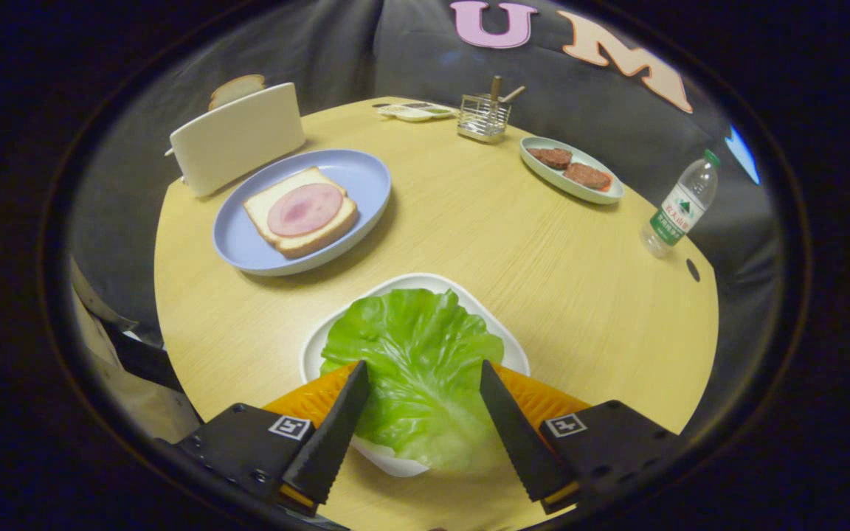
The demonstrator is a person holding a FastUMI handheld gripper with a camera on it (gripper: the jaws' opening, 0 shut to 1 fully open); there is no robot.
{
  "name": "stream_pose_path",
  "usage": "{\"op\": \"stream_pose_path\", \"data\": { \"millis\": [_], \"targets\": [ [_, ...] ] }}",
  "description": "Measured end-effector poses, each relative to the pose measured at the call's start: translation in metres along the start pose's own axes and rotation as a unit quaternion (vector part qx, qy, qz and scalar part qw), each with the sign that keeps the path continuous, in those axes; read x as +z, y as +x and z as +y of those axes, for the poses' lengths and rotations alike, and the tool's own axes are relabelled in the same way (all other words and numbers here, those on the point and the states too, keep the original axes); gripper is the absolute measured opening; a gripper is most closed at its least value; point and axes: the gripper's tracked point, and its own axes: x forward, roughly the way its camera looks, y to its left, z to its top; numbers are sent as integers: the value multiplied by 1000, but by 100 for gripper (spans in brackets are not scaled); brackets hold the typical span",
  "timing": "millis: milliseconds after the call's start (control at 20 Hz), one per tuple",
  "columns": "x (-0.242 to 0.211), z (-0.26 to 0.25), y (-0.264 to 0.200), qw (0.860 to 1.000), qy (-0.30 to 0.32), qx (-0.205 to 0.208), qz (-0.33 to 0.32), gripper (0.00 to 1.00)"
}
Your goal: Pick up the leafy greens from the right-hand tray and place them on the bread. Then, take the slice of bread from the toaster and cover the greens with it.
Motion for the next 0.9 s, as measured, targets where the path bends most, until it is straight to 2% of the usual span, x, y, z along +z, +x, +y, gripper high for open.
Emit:
{"op": "stream_pose_path", "data": {
  "millis": [100, 600, 650, 700, 900],
  "targets": [
    [-3, 2, 2, 1000, 23, 9, 5, 98],
    [0, 9, -3, 998, 55, -11, 20, 30],
    [-2, 7, 6, 998, 50, -23, 15, 30],
    [1, 5, -2, 998, 48, -24, 19, 11],
    [14, 8, -15, 999, 32, -32, 10, 11]
  ]
}}
